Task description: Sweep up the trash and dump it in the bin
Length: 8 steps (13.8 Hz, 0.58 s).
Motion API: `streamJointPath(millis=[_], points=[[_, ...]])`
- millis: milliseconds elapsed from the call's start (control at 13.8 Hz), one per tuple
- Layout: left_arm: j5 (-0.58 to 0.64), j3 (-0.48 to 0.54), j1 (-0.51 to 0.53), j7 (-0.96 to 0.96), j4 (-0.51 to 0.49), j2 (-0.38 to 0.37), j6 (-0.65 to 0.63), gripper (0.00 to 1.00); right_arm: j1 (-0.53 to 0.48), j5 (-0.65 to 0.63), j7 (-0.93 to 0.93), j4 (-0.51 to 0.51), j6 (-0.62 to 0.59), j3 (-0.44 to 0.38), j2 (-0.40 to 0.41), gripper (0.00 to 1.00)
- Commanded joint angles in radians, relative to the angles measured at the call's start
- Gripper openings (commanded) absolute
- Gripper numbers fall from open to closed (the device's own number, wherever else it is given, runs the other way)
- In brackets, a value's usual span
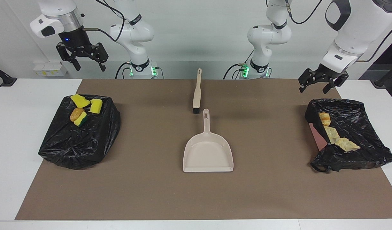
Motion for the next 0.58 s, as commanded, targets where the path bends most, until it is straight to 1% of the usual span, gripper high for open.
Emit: streamJointPath(millis=[0,289,506], points=[[0.018,-0.005,0.006,0.015,0.082,0.030,-0.112,1.00,-0.009,0.018,-0.020,-0.018,0.001,0.002,-0.018,1.00],[0.015,-0.008,0.005,0.018,0.126,0.041,-0.141,1.00,-0.009,0.018,-0.020,-0.018,0.001,0.002,-0.018,1.00],[0.015,-0.005,0.002,0.021,0.122,0.040,-0.120,1.00,-0.009,0.018,-0.020,-0.018,0.001,0.002,-0.018,1.00]])
